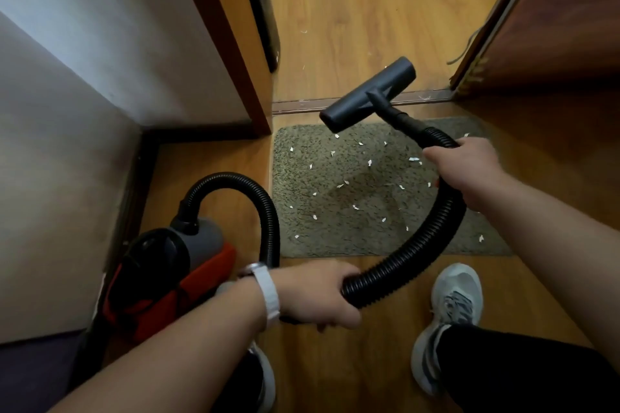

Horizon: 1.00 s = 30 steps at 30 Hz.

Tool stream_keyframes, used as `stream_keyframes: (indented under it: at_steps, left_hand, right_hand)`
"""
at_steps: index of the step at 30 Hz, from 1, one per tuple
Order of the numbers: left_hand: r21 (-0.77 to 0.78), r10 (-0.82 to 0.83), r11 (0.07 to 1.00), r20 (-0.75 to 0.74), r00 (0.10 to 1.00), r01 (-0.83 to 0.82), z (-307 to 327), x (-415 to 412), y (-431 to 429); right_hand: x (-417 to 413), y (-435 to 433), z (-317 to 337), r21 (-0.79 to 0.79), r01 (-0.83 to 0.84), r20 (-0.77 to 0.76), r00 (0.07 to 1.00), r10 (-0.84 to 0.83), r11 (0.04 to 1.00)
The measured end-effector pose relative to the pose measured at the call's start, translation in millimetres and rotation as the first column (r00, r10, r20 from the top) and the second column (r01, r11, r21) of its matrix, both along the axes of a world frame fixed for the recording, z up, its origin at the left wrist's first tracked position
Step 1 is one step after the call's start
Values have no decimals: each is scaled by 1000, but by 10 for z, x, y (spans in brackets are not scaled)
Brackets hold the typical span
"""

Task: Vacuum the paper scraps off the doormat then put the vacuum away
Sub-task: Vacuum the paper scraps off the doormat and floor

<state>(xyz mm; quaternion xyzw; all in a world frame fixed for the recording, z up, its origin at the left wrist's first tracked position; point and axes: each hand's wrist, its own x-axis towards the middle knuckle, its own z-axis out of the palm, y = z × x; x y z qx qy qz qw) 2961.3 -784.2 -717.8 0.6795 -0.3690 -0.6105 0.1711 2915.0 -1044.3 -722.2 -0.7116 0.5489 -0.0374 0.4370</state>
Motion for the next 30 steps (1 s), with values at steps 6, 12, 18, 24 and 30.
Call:
stream_keyframes:
  at_steps: [6, 12, 18, 24, 30]
  left_hand:
    - [-109, 134, 990, 489, 862, -93, 144, 675, 324]
    - [-15, 33, 999, 639, 768, -31, 87, 774, 489]
    - [99, -33, 995, 549, 835, -26, -115, 807, 591]
    - [130, -38, 991, 507, 861, -33, -186, 835, 584]
    - [146, 4, 986, 478, 878, -84, -226, 860, 619]
  right_hand:
    - [-103, 18, -38, -239, -396, -272, 904, 330, 887]
    - [38, 447, -331, -222, -613, -376, 771, 514, 758]
    - [182, 690, -749, -180, -713, -463, 669, 581, 678]
    - [279, 749, -1000, -116, -736, -500, 623, 601, 667]
    - [461, 822, -1130, -58, -770, -508, 571, 645, 635]
